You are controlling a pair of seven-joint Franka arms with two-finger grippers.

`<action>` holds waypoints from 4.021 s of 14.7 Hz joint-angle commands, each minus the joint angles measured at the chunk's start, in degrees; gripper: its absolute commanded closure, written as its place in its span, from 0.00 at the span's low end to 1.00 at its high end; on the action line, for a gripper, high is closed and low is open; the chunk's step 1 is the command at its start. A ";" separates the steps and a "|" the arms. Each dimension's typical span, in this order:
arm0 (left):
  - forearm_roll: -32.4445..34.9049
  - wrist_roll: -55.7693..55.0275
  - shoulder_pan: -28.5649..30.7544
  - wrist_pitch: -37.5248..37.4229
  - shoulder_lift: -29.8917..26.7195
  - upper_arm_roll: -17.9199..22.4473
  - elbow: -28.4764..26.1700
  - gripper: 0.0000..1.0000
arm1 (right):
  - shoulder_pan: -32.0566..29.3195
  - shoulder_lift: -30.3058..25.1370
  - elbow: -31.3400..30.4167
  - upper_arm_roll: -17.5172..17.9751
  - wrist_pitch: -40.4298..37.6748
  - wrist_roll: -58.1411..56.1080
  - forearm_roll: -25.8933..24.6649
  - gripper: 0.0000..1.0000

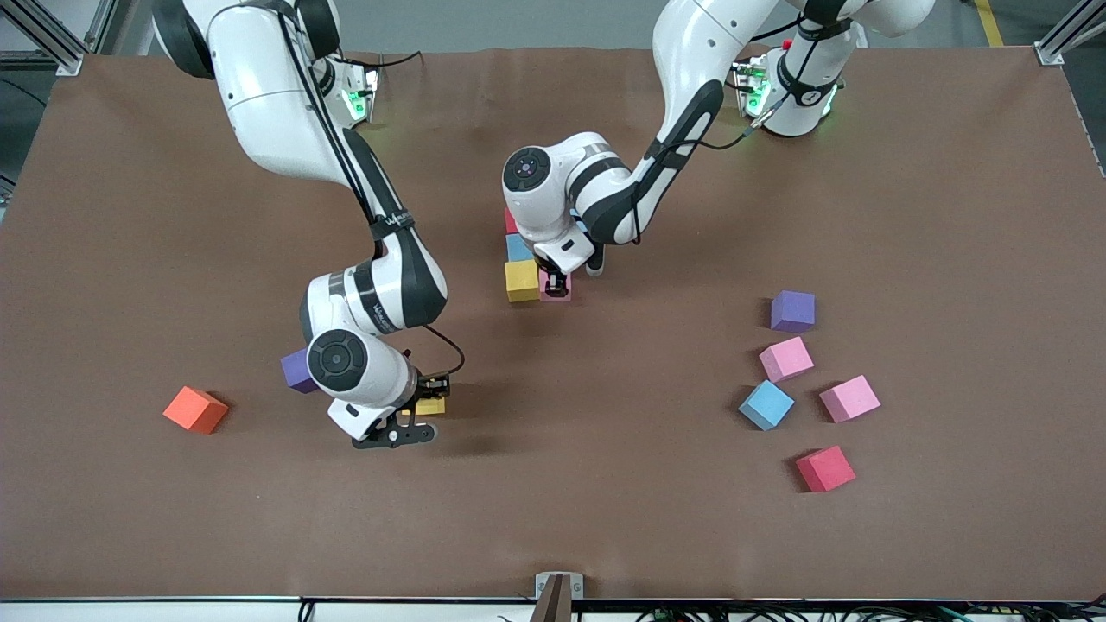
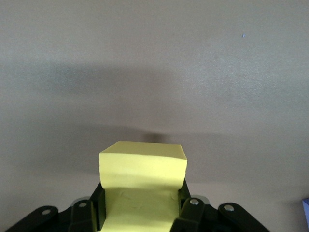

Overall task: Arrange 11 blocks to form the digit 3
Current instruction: 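Release the pink cube at the row and lift the left gripper, then grasp the cyan cube with the left gripper while the right gripper carries yellow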

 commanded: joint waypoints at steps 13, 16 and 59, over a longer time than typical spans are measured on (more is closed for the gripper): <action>3.36 -0.34 -0.53 -0.18 -0.49 0.06 1.41 0.00 | 0.81 -0.99 -0.65 0.31 -1.57 1.17 -0.70 0.67; 3.27 -0.25 -0.35 -0.62 -2.78 0.06 0.80 0.00 | 1.16 -0.99 -0.73 0.31 -1.57 1.26 -0.70 0.67; -6.56 83.86 40.52 -0.89 5.47 0.06 9.85 0.01 | 16.80 -9.33 -19.62 0.39 15.56 18.22 4.13 0.68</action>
